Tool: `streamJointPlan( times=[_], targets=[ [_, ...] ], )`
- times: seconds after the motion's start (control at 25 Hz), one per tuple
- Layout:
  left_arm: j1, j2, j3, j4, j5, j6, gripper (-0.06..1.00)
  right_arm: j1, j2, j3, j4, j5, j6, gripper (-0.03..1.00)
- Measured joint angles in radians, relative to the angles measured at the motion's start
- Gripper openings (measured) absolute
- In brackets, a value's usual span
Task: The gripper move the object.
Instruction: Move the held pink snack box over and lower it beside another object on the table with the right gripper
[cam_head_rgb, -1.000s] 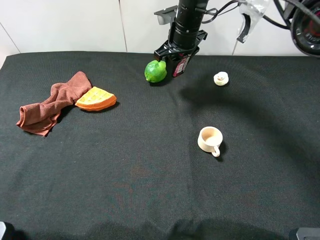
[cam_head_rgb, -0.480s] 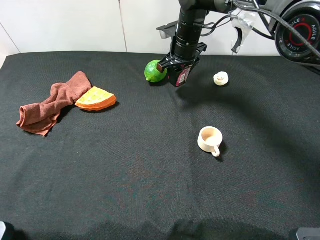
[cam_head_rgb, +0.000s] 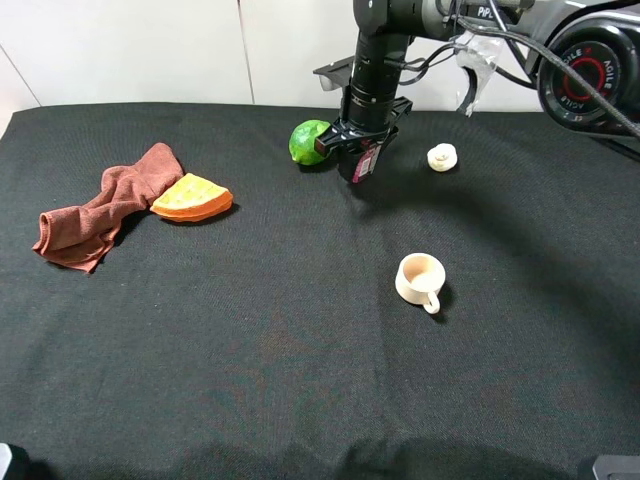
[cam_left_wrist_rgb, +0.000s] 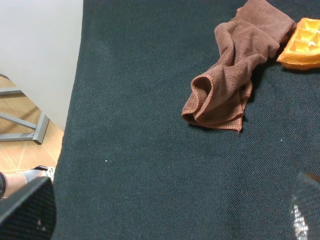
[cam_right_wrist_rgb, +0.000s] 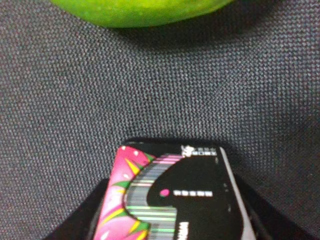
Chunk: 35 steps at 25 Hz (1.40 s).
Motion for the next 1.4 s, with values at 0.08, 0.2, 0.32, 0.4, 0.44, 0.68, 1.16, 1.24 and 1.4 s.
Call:
streamJointPlan(
  times=[0.08,0.2,0.32,0.4,0.44,0.68,1.16,1.24,1.4],
  targets=[
    [0.0,0.0,0.0,0.0,0.0,0.0,0.99,0.0,0.004,0.0,0.001,0.0,0.0,0.34],
    [0.0,0.0,0.0,0.0,0.0,0.0,0.99,0.0,0.005,0.0,0.001,0.0,0.0,0.34],
    [0.0,0.0,0.0,0.0,0.0,0.0,0.99,0.0,0.005,0.0,0.001,-0.003,0.0,0.34],
    [0.0,0.0,0.0,0.0,0.0,0.0,0.99,0.0,0.005,0.0,0.001,-0.006,0.0,0.34],
    [0.0,0.0,0.0,0.0,0.0,0.0,0.99,0.0,0.005,0.0,0.001,-0.007,0.0,0.34],
    [0.0,0.0,0.0,0.0,0.0,0.0,0.99,0.0,0.012,-0.004,0.001,-0.012,0.0,0.34],
    [0.0,0.0,0.0,0.0,0.0,0.0,0.99,0.0,0.027,-0.012,0.001,-0.013,0.0,0.34],
    [0.0,0.0,0.0,0.0,0.0,0.0,0.99,0.0,0.027,-0.012,0.001,-0.015,0.0,0.34],
    [0.0,0.0,0.0,0.0,0.0,0.0,0.99,0.0,0.027,-0.012,0.002,-0.026,0.0,0.34]
  ],
)
